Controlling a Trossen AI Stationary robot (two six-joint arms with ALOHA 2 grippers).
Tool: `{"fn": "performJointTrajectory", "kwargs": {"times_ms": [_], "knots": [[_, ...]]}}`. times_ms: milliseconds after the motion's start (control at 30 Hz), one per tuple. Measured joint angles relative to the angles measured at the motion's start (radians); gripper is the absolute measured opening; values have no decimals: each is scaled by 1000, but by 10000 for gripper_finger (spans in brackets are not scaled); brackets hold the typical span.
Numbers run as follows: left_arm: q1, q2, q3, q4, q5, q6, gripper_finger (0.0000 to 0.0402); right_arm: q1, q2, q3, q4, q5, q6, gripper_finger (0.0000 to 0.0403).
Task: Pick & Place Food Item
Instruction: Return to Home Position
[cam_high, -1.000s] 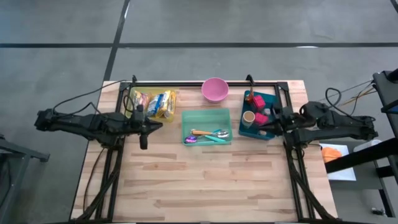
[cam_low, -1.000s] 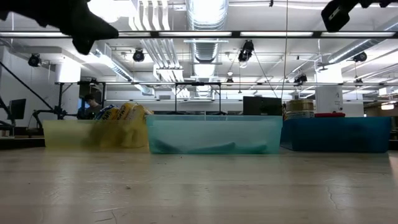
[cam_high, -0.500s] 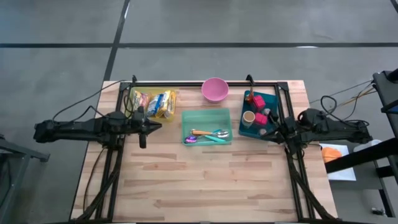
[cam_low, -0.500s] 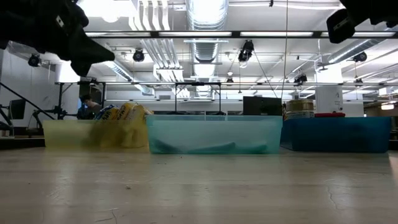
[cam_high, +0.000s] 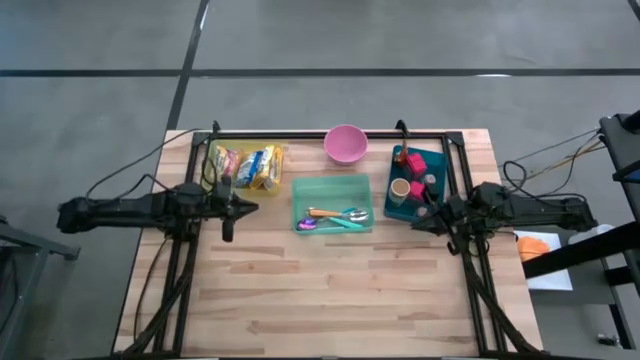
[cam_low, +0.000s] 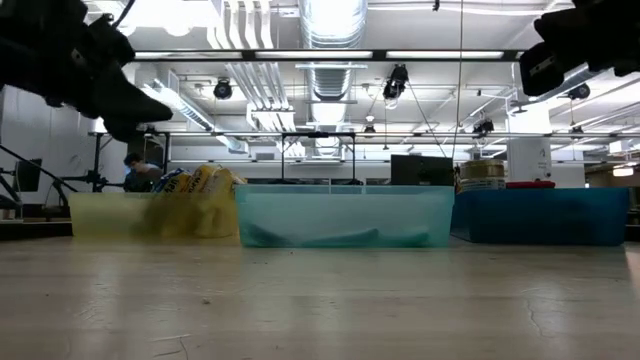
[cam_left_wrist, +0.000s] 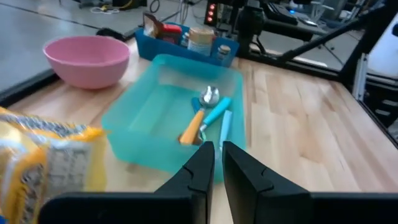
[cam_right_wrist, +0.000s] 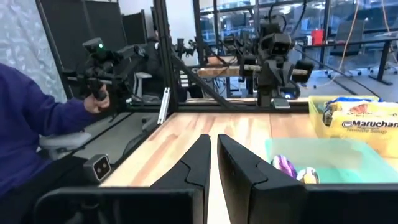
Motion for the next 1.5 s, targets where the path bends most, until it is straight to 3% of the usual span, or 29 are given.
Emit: {"fn": "performJointTrajectory", "kwargs": {"times_ms": [400, 567, 733, 1167, 1500], "knots": [[-51, -172, -142, 57, 4, -6, 41, 1, -18, -31, 7, -24, -29, 28], [-51, -198, -162, 68, 7, 2, 41, 1, -18, -87, 94, -24, -20, 28], [-51, -201, -161, 65, 21, 14, 41, 0, -18, -143, 173, -24, 11, 28], [-60, -193, -200, 157, 74, 61, 41, 1, -18, -155, 175, -58, 7, 28], [-60, -87, -204, 172, 39, 61, 41, 1, -13, -160, 171, -69, -67, 28]]}}
